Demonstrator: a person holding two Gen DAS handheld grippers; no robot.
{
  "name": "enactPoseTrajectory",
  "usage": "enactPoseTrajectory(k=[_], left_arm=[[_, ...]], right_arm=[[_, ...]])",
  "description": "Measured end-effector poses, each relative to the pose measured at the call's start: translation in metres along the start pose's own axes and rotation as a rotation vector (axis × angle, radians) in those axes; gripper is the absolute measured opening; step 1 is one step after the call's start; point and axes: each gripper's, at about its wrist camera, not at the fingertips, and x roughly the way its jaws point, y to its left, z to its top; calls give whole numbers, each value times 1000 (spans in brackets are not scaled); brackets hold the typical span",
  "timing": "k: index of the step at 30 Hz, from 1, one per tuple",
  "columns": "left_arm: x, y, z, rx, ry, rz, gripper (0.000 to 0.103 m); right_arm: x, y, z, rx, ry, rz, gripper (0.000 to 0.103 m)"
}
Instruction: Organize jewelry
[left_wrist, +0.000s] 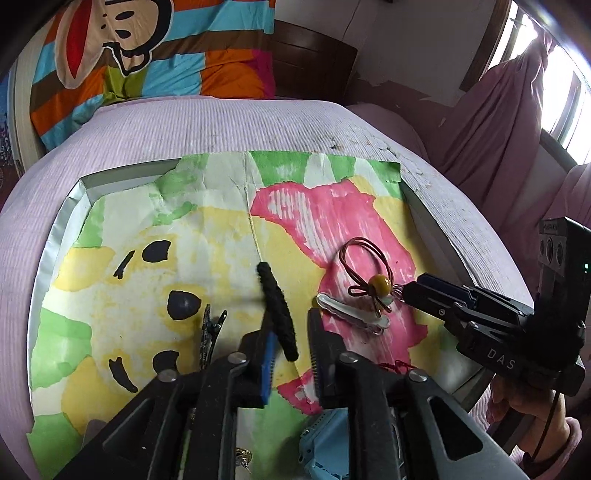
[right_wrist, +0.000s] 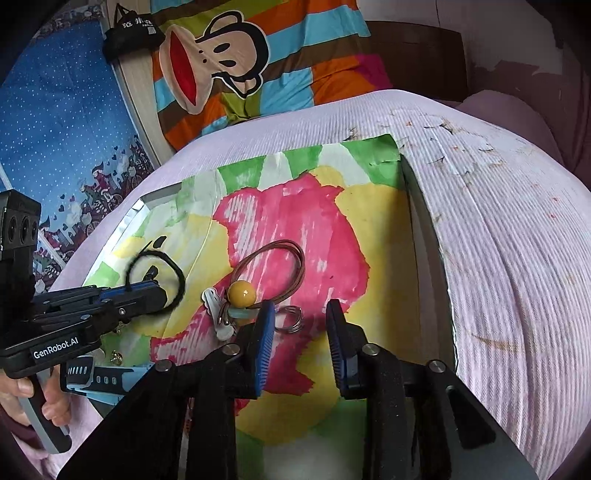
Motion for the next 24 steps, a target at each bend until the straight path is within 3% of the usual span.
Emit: enactPoseTrajectory(k=[2,6,9,11,24], left_arm=[[-8,3,-2,-26,-34,2,48],[-18,7,0,-48,-97,34,55],[-33,3,-6,-28,-155,72,66],[-46,1,-11,-19,-202,82,81],[-120,1,-39,-33,-445,160,103]], right_arm=[[-4,-2,-1,1,-18,11,30],[-18,1,-2,-24,-75,4,44],[-35,5,-2,-37,-138,10,51],[-47,6,-4,-45,-180,12,59],[-121,31,-20,-99,-392,14,94]])
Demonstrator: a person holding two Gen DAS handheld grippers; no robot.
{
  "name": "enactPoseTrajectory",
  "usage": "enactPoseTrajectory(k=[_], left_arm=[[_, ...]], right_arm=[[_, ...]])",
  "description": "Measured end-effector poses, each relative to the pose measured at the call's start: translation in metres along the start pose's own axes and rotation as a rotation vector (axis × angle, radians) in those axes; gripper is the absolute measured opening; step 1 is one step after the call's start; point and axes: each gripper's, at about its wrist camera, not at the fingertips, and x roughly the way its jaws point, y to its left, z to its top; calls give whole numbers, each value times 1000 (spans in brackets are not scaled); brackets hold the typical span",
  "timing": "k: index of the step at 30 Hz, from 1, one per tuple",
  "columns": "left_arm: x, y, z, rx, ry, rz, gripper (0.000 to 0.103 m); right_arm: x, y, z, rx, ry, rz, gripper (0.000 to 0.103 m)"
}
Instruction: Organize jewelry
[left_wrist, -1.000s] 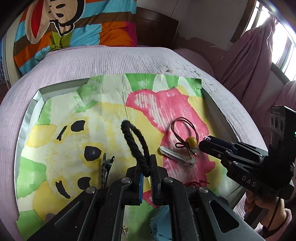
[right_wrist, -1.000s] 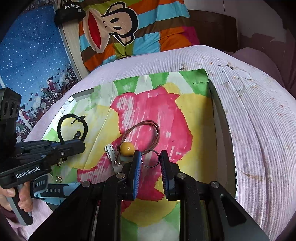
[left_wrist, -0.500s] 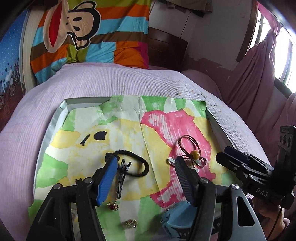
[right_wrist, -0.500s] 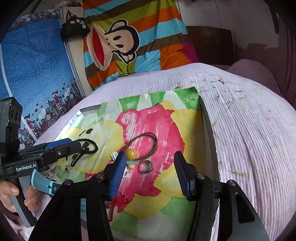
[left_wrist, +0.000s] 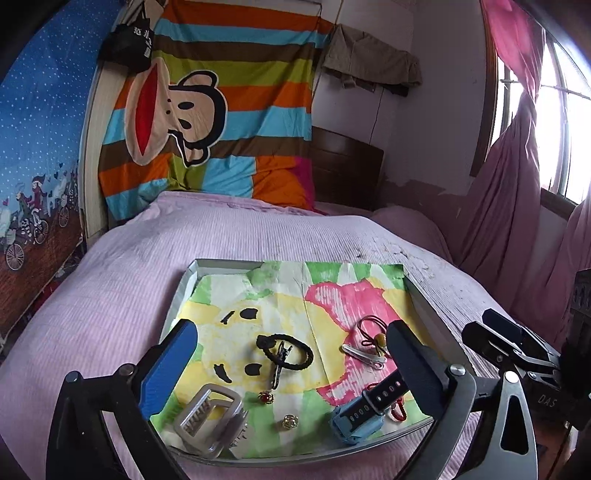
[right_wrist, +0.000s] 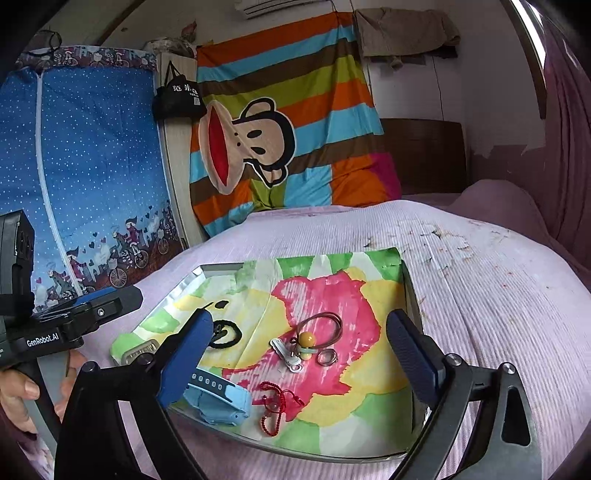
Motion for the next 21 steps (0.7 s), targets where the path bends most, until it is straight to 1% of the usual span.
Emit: enactPoseTrajectory(k=[4,12,15,21], left_arm=[[-15,2,-3,17,-47,36,103],[-43,3,-14,31,-121,55,103],[-53,2,-18,35,-145,74,103],[-78,-1,-31,41,-193,84,103]], right_arm=[[-18,4,0,5,-47,-3,102],[-47,10,-10,10,-108,-9,102],[-58,12,-13,9,-132,-17,102],[-90,21,-19,-23,-187,-36,102]])
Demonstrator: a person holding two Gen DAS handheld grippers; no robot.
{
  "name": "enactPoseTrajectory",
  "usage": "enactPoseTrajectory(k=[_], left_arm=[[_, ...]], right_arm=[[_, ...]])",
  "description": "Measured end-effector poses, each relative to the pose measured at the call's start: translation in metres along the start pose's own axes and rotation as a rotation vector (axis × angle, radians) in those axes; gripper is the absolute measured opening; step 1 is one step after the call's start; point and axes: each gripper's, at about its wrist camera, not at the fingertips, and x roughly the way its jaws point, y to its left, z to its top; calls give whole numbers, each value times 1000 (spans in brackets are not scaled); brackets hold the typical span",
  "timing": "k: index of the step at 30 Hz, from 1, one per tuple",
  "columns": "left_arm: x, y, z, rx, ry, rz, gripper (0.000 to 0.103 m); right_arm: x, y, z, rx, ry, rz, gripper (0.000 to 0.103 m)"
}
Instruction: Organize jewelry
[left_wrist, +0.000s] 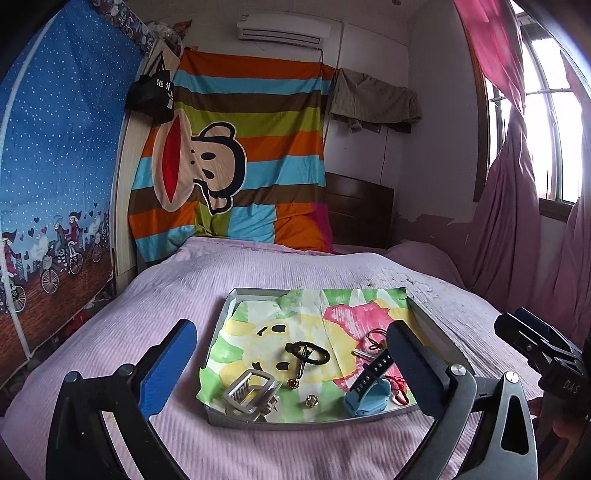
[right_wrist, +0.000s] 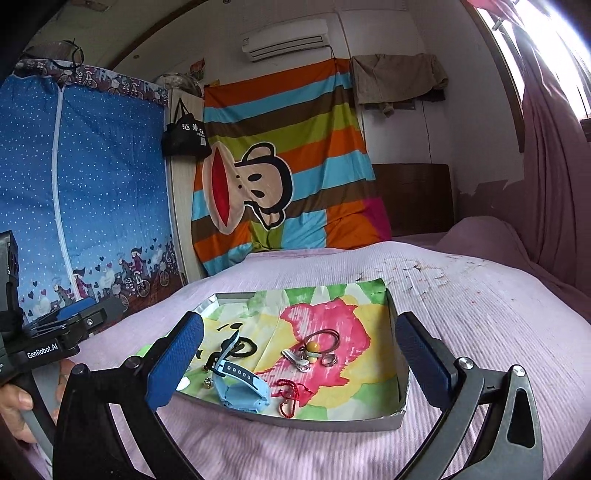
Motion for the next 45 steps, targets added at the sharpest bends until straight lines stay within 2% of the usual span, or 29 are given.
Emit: enactPoseTrajectory(k=[12,20,45], left_arm=[[-50,-6,-18,34,-36,16,103],[-76,-2,-39,26,-26,34,103],[-115,0,-89,32,1,42,103]], right_arm=[[-59,24,-11,-45,-54,-3,102],[-85,27,-31,-24,-47,-4,102],[-133,34,-82,-43,-38,-43,102]])
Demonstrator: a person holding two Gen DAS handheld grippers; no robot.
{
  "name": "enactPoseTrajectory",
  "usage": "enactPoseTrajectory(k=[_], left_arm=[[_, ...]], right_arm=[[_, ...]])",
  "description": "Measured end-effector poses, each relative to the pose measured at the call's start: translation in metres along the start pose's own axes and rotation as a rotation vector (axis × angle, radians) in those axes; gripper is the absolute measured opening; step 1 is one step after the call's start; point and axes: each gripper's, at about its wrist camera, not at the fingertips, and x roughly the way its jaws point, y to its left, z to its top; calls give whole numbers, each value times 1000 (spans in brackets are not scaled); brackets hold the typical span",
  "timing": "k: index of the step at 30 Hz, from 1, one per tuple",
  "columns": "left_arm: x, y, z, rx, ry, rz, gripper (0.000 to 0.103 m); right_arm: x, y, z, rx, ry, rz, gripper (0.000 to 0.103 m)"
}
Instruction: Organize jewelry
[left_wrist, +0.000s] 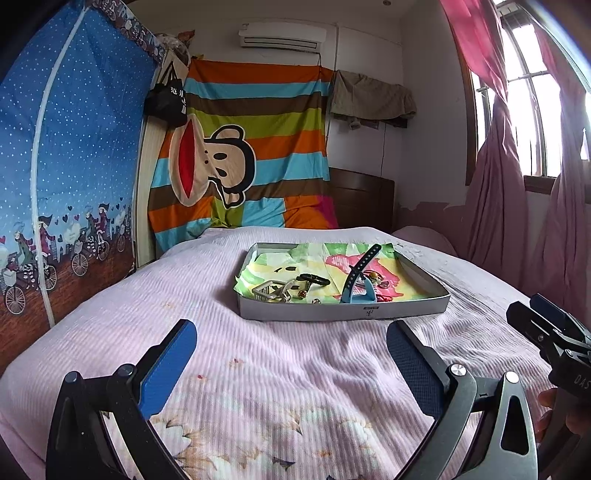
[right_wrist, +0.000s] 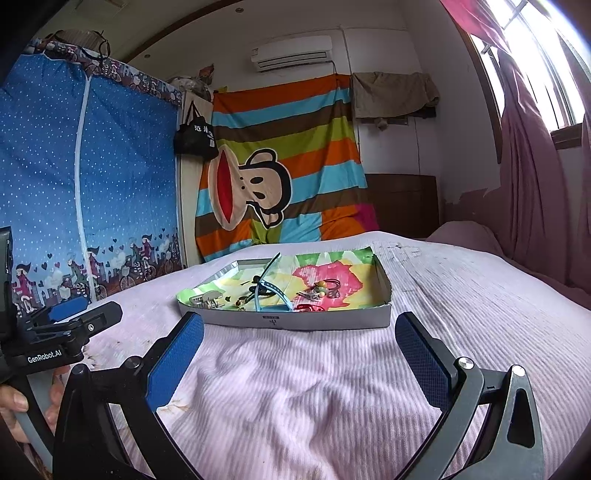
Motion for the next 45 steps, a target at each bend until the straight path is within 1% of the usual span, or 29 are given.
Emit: enactPoseTrajectory(k=[7,18,29,45], left_arm=[[-10,1,-13,13,2,6,103],[-13,7,-37,-16,40,13,103],[-16,3,-42,16,37,20,103],[-22,3,-39,-2,26,17,103]], right_arm=[[-13,2,-12,0,7,-4,102],[-22,1,-29,3,21,-21,102],[-20,-1,-37,1,36,-26,102],[-25,-1,-32,7,11,-30,102]])
